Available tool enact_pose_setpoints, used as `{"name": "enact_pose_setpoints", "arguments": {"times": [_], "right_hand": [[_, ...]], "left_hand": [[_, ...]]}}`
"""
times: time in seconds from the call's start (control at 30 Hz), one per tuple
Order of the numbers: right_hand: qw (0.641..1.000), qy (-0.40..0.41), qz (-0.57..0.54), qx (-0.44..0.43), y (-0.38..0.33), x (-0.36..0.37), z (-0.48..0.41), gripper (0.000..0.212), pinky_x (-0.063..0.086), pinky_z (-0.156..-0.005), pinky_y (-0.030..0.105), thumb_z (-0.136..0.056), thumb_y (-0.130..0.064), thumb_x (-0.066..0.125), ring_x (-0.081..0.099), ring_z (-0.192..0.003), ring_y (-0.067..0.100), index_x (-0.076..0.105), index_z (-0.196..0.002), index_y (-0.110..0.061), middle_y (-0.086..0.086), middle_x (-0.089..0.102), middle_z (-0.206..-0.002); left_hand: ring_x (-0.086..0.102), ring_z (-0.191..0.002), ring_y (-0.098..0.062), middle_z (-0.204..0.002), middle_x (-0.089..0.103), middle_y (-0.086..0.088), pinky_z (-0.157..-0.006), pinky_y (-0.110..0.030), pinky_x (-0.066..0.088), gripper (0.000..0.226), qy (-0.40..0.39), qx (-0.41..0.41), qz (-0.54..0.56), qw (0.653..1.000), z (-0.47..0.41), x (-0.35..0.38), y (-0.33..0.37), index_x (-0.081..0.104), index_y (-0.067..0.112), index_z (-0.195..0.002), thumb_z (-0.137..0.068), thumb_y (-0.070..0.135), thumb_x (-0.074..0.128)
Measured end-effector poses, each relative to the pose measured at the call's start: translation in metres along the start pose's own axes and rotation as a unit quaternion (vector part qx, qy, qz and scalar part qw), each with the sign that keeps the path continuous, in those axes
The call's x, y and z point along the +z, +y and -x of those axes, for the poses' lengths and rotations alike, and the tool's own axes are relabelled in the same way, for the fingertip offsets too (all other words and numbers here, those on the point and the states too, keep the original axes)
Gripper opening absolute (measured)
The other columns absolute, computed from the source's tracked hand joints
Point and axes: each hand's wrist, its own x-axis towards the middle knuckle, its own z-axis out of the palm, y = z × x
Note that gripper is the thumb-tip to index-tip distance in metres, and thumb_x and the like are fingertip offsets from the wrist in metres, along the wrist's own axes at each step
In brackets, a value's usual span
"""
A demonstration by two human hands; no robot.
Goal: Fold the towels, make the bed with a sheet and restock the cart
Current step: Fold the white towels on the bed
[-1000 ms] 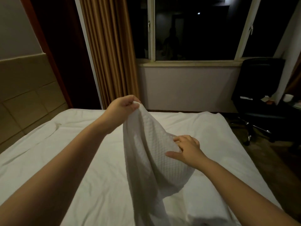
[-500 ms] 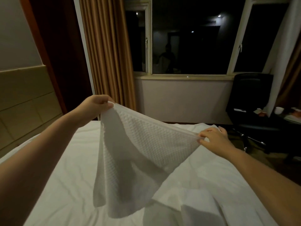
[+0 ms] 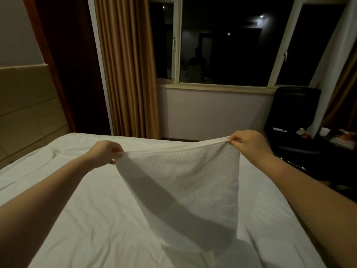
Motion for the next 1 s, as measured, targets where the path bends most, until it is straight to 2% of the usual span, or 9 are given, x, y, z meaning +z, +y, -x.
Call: {"name": "enact_pose_setpoints", "arguments": {"times": [0.17, 0.3, 0.43, 0.53, 0.63, 0.73, 0.8, 0.87, 1.0], "right_hand": [[0.999, -0.045, -0.011, 0.015, -0.006, 0.013, 0.016, 0.012, 0.044, -0.078, 0.034, -0.087, -0.019, 0.064, 0.06, -0.088, 0.025, 0.072, -0.087, -0.01, 0.006, 0.071, -0.09], [0.998, -0.062, -0.01, -0.013, -0.016, 0.018, 0.023, 0.015, 0.044, -0.081, 0.031, -0.09, -0.022, 0.062, 0.058, -0.089, 0.021, 0.073, -0.094, -0.012, 0.004, 0.07, -0.094], [0.998, -0.056, -0.024, -0.004, -0.022, 0.024, 0.015, 0.014, 0.042, -0.077, 0.026, -0.089, -0.021, 0.065, 0.056, -0.086, 0.018, 0.072, -0.09, -0.009, 0.004, 0.064, -0.094], [0.998, -0.023, -0.015, 0.056, -0.018, 0.02, 0.002, 0.015, 0.034, -0.071, 0.021, -0.086, -0.017, 0.068, 0.05, -0.078, 0.016, 0.071, -0.081, -0.004, 0.004, 0.058, -0.085], [0.988, -0.116, 0.027, 0.099, -0.009, 0.025, 0.007, 0.015, 0.039, -0.073, 0.025, -0.085, -0.019, 0.069, 0.055, -0.078, 0.018, 0.072, -0.08, -0.006, 0.003, 0.061, -0.083], [0.971, -0.216, 0.038, 0.1, -0.006, 0.049, 0.032, 0.011, 0.044, -0.08, 0.027, -0.086, -0.024, 0.068, 0.061, -0.091, 0.02, 0.071, -0.088, -0.014, 0.003, 0.067, -0.096], [0.955, -0.281, 0.03, 0.089, -0.01, 0.068, 0.05, 0.022, 0.045, -0.088, 0.03, -0.086, -0.027, 0.067, 0.058, -0.101, 0.02, 0.068, -0.105, -0.017, 0.003, 0.062, -0.11], [0.939, -0.333, 0.027, 0.077, -0.014, 0.086, 0.064, 0.034, 0.044, -0.095, 0.031, -0.086, -0.031, 0.068, 0.054, -0.11, 0.02, 0.062, -0.118, -0.021, 0.002, 0.056, -0.122], [0.923, -0.379, 0.042, 0.051, -0.024, 0.116, 0.081, 0.056, 0.041, -0.099, 0.034, -0.086, -0.033, 0.066, 0.048, -0.122, 0.021, 0.044, -0.137, -0.027, 0.002, 0.046, -0.137]], "left_hand": [[0.058, -0.068, -0.013, -0.072, 0.062, 0.001, -0.06, -0.015, 0.043, 0.015, -0.093, 0.002, -0.125, 0.988, 0.004, 0.025, -0.019, 0.063, 0.017, -0.072, -0.084, 0.008, 0.065], [0.052, -0.073, -0.011, -0.074, 0.058, 0.004, -0.055, -0.009, 0.034, 0.009, -0.154, -0.017, -0.153, 0.976, 0.017, 0.051, -0.035, 0.063, 0.017, -0.075, -0.081, 0.01, 0.066], [0.053, -0.076, -0.011, -0.078, 0.059, 0.003, -0.054, -0.007, 0.032, 0.01, -0.18, -0.03, -0.16, 0.97, 0.028, 0.075, -0.049, 0.071, 0.014, -0.087, -0.079, 0.012, 0.066], [0.056, -0.063, -0.011, -0.073, 0.058, 0.003, -0.05, -0.007, 0.041, 0.012, -0.202, -0.051, -0.148, 0.967, 0.037, 0.093, -0.056, 0.069, 0.014, -0.082, -0.08, 0.007, 0.06], [0.058, -0.066, -0.014, -0.082, 0.058, -0.002, -0.05, -0.012, 0.046, 0.014, -0.205, -0.03, -0.153, 0.966, 0.044, 0.11, -0.051, 0.065, 0.012, -0.08, -0.082, 0.003, 0.053], [0.052, -0.078, -0.015, -0.093, 0.063, -0.006, -0.056, -0.012, 0.035, 0.018, -0.22, 0.043, -0.201, 0.954, 0.049, 0.125, -0.031, 0.067, 0.007, -0.093, -0.084, 0.005, 0.051], [0.05, -0.087, -0.018, -0.102, 0.061, -0.008, -0.063, -0.02, 0.03, 0.023, -0.23, 0.096, -0.225, 0.942, 0.049, 0.135, -0.016, 0.068, 0.009, -0.1, -0.087, 0.005, 0.05], [0.052, -0.098, -0.022, -0.109, 0.055, -0.008, -0.069, -0.018, 0.027, 0.028, -0.234, 0.143, -0.245, 0.93, 0.049, 0.141, -0.002, 0.067, 0.012, -0.109, -0.09, 0.004, 0.048], [0.054, -0.1, -0.027, -0.107, 0.052, -0.009, -0.081, -0.025, 0.038, 0.028, -0.219, 0.199, -0.254, 0.921, 0.045, 0.134, 0.025, 0.066, 0.012, -0.111, -0.09, 0.004, 0.049]]}}
